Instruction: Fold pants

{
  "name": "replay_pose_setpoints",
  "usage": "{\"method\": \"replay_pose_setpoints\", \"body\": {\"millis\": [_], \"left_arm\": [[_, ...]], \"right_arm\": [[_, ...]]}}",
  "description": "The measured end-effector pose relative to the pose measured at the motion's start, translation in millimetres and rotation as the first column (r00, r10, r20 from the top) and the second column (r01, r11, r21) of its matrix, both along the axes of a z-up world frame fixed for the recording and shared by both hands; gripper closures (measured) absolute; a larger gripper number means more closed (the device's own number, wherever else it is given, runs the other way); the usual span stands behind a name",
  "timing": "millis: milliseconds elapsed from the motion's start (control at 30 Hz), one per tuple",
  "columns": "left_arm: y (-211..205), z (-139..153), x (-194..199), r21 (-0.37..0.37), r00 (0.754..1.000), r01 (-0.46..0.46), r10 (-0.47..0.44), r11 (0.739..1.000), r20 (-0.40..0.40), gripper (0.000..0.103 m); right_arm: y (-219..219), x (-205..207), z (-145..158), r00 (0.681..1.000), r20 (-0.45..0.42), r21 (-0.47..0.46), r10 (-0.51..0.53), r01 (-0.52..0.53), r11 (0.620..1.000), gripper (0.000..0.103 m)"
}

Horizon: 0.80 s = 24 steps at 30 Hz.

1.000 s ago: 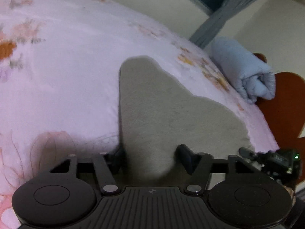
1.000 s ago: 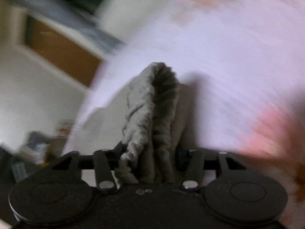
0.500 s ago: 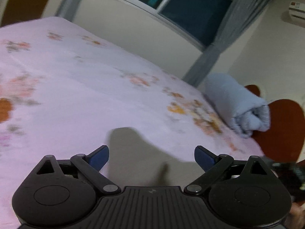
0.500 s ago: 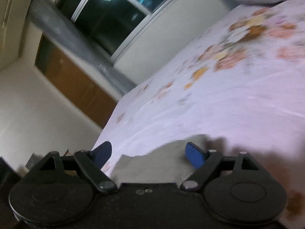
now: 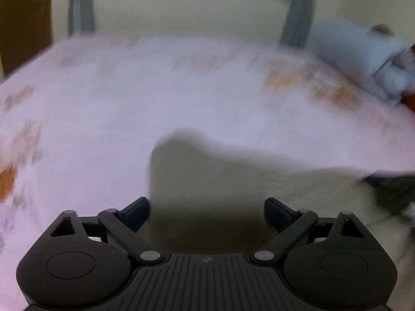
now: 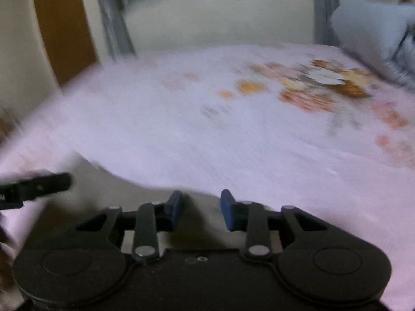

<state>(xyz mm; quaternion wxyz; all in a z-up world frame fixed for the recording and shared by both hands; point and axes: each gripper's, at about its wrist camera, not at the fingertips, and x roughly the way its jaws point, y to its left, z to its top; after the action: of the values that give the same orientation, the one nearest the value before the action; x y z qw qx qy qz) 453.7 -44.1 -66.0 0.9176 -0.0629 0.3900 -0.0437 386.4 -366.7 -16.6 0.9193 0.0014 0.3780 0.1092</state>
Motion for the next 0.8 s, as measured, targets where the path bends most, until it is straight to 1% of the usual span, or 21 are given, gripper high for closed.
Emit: {"method": "replay_pose_setpoints", "body": {"millis": [33,67,100,133,167,200,233,267,333,400,433,467,500,533,567,600,633,667,700,733,800], "left_arm": [[13.9,-2.9,-3.7,-0.087,1.000,-0.018,0.018,0.996,0.003,0.008],[24.0,0.5,-10.1,-0.116,0.999,-0.048,0.051,0.992,0.019,0.008],[31.9,8.9,-21.1,-0.097,0.994,-0.088,0.093,0.991,0.053,0.008],[38.0,17.5,-33.9,-0.079,0.989,-0.106,0.113,0.991,0.090,0.008],[43.5,25.0,-47.2,-0.082,0.985,-0.114,0.123,0.990,0.120,0.008],[49.7,33.4,-63.8,-0.104,0.981,-0.117,0.131,0.988,0.143,0.008],[53.0,39.3,-78.9,-0.123,0.978,-0.113,0.132,0.986,0.163,0.008],[54.7,44.4,-95.6,-0.133,0.974,-0.114,0.137,0.985,0.178,0.008],[50.7,46.0,-122.5,-0.141,0.975,-0.092,0.118,0.986,0.188,0.008],[39.2,37.5,-142.5,-0.116,0.980,-0.071,0.091,0.991,0.175,0.008],[31.3,31.1,-150.6,-0.086,0.984,-0.049,0.063,0.995,0.165,0.008],[23.4,22.2,-155.4,-0.040,0.989,-0.039,0.045,0.998,0.139,0.008],[14.5,6.1,-152.2,0.013,0.996,-0.032,0.031,0.999,0.087,0.008],[13.9,-3.7,-156.4,0.007,0.997,-0.018,0.017,1.000,0.074,0.008],[18.6,-7.3,-166.3,-0.028,0.996,-0.027,0.029,0.999,0.080,0.008],[23.1,-5.5,-171.8,-0.056,0.996,-0.037,0.042,0.998,0.078,0.008],[26.2,-0.6,-178.7,-0.050,0.996,-0.047,0.051,0.998,0.078,0.008],[28.1,5.1,-185.8,-0.030,0.993,-0.063,0.066,0.998,0.095,0.008],[30.7,11.3,-193.1,-0.023,0.990,-0.073,0.075,0.997,0.118,0.008],[33.3,15.4,-195.9,-0.034,0.988,-0.076,0.080,0.996,0.133,0.008],[37.7,21.9,-199.4,-0.063,0.982,-0.085,0.094,0.994,0.165,0.008]], "right_arm": [[-3.3,3.3,-1.3,1.000,-0.014,0.029,0.001,-0.001,1.000,0.080],[-10.2,0.9,2.8,1.000,-0.009,0.065,0.006,-0.005,0.998,0.080],[-12.9,-4.6,9.5,1.000,0.020,0.074,0.001,-0.002,0.997,0.080],[-15.9,-12.5,18.1,0.998,0.059,0.071,-0.010,0.006,0.997,0.079],[-20.2,-23.1,28.6,0.995,0.099,0.084,-0.009,0.001,0.996,0.076],[-24.8,-32.4,36.1,0.991,0.134,0.114,0.010,-0.025,0.993,0.074],[-25.3,-46.0,41.7,0.988,0.154,0.118,0.033,-0.052,0.992,0.073],[-23.2,-60.3,44.6,0.984,0.164,0.099,0.067,-0.083,0.992,0.073],[-18.1,-88.1,42.4,0.976,0.177,0.097,0.128,-0.147,0.984,0.073],[-10.6,-103.0,31.6,0.973,0.160,0.054,0.167,-0.178,0.983,0.073],[-7.3,-111.9,23.9,0.971,0.156,0.015,0.179,-0.184,0.983,0.073],[-4.7,-118.0,12.7,0.972,0.140,-0.041,0.191,-0.187,0.982,0.074],[-3.2,-122.8,-0.4,0.972,0.123,-0.107,0.200,-0.187,0.976,0.074],[-4.7,-124.9,-9.2,0.971,0.117,-0.141,0.206,-0.190,0.972,0.074],[-6.8,-124.6,-12.2,0.971,0.123,-0.148,0.204,-0.185,0.971,0.074],[-9.4,-126.3,-10.6,0.971,0.128,-0.139,0.201,-0.183,0.973,0.074],[-10.8,-129.9,-5.5,0.972,0.128,-0.140,0.196,-0.178,0.974,0.074],[-10.3,-135.3,1.9,0.972,0.138,-0.149,0.191,-0.170,0.974,0.073],[-9.0,-140.6,10.1,0.967,0.169,-0.154,0.190,-0.164,0.974,0.072],[-7.1,-148.4,20.3,0.957,0.213,-0.147,0.199,-0.170,0.975,0.071],[-0.7,-155.2,29.3,0.940,0.252,-0.120,0.230,-0.205,0.971,0.069]]}}
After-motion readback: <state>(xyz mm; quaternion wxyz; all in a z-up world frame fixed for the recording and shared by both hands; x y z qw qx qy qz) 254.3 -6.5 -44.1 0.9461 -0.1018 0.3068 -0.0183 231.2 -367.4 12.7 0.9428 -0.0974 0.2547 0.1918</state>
